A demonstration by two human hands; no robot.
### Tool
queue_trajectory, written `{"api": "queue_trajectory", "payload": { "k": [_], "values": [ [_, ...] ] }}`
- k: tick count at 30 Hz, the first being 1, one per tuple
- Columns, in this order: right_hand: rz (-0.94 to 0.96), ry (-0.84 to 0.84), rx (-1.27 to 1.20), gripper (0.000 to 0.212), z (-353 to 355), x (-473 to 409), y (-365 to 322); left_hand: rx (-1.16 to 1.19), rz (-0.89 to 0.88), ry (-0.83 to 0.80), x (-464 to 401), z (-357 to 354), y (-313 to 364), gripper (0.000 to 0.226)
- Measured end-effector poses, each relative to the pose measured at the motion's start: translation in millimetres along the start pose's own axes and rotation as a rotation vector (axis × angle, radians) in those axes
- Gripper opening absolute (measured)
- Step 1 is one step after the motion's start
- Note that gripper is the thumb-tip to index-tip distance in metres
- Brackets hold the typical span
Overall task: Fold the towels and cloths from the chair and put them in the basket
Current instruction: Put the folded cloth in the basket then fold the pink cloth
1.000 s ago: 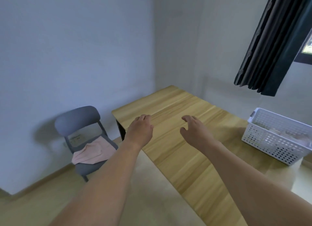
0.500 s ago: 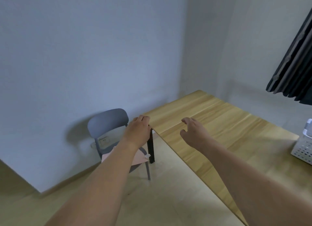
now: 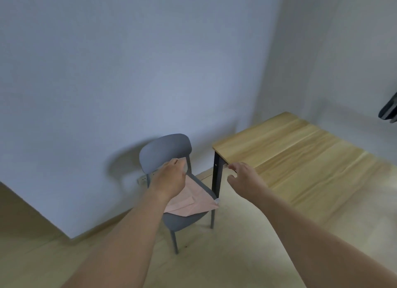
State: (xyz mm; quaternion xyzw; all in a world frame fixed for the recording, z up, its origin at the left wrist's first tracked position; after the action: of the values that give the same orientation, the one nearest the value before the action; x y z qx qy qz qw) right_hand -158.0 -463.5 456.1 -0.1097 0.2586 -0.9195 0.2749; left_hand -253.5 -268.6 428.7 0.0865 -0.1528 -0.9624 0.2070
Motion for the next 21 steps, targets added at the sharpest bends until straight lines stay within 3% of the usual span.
{"api": "queue_trajectory", "payload": {
  "k": [9, 16, 21],
  "values": [
    [-0.02, -0.075, -0.024, 0.045, -80.0, -87.9, -68.3, -0.024, 0.092, -0.147, -59.5, -8.3, -132.7, 0.03],
    [-0.17, -0.143, -0.049, 0.045, -116.8, -139.3, -50.6, -0.046, 0.05, -0.32, -125.5, -34.9, -182.3, 0.025],
    [-0.21, -0.18, -0.06, 0.042, -170.5, -182.4, -27.2, -0.036, 0.005, -0.445, -155.9, -96.1, -211.7, 0.024]
  ]
}}
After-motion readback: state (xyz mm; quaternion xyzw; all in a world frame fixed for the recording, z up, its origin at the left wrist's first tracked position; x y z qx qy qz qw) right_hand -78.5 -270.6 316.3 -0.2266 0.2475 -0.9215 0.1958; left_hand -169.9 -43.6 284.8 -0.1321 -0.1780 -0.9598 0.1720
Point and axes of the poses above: each hand's wrist, its own x-axis away from the middle knuckle, its own z-axis out of the back of the hand, y = z × x, the point moved 3 cm from there along -x, towards the middle knuckle, and after that the axes turned 3 degrees about y, right-handed, at the moved point
